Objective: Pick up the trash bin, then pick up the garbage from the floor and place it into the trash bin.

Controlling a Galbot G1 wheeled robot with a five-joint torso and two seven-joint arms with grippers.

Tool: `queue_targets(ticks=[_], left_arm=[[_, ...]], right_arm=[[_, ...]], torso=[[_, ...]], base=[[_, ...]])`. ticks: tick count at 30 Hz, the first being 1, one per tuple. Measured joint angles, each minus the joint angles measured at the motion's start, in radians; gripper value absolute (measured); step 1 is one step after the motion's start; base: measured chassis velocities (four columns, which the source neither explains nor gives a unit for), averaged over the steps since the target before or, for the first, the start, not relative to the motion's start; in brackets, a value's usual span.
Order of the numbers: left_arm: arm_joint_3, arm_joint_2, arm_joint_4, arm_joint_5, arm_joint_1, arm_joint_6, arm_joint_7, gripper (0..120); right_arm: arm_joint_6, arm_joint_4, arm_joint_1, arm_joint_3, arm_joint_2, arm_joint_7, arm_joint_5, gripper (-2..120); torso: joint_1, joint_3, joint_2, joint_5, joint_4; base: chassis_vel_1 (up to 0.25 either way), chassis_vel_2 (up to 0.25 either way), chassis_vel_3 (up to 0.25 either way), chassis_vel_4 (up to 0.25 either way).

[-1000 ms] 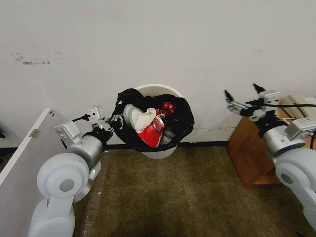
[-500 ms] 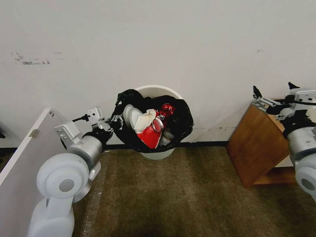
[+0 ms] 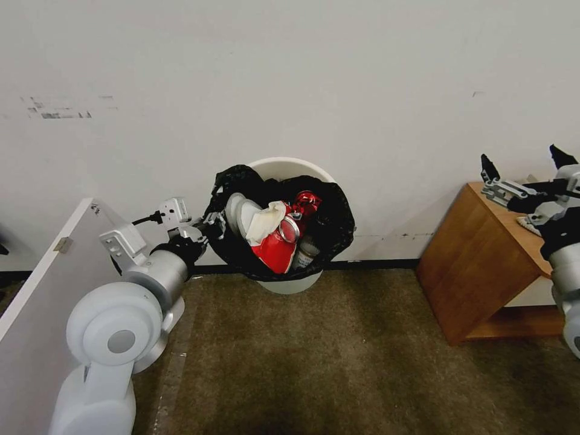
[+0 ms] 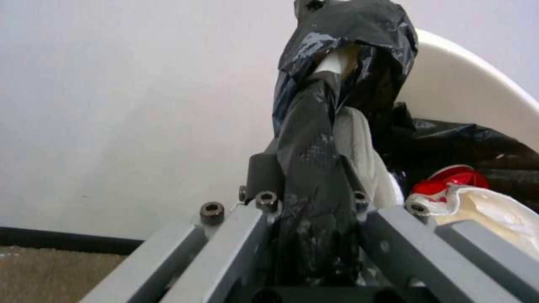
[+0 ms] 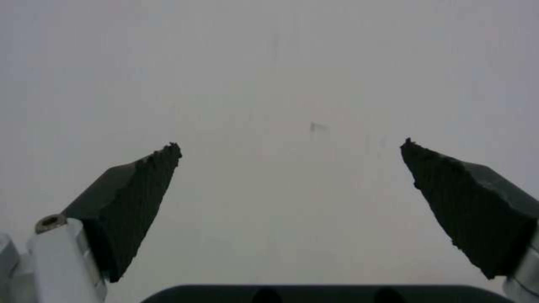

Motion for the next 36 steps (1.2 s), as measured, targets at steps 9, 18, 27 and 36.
queue_targets(ticks=[9, 18, 27, 36], left_arm=[[0.0, 0.002, 0.002, -0.004, -0.002, 0.0, 0.001, 4], [-0.001, 0.004, -0.002, -0.004, 0.004, 0.0, 0.002, 4], [-0.004, 0.0, -0.011, -0.003, 0.015, 0.0, 0.002, 4], [-0.007, 0.0, -0.018, -0.003, 0.022, -0.001, 0.002, 4]], right_arm=[[0.197, -0.047, -0.044, 0.022, 0.045, -0.169, -0.019, 100], [0.257, -0.065, -0.071, 0.01, 0.094, -0.215, -0.066, 100], [0.267, -0.064, -0.081, -0.001, 0.119, -0.225, -0.086, 100], [0.268, -0.06, -0.079, -0.001, 0.124, -0.225, -0.093, 100]], torso=[[0.0, 0.0, 0.0, 0.0, 0.0], [0.0, 0.0, 0.0, 0.0, 0.0], [0.0, 0.0, 0.0, 0.0, 0.0], [0.0, 0.0, 0.0, 0.0, 0.0]], base=[[0.0, 0.0, 0.0, 0.0], [0.0, 0.0, 0.0, 0.0], [0.0, 0.0, 0.0, 0.0], [0.0, 0.0, 0.0, 0.0]])
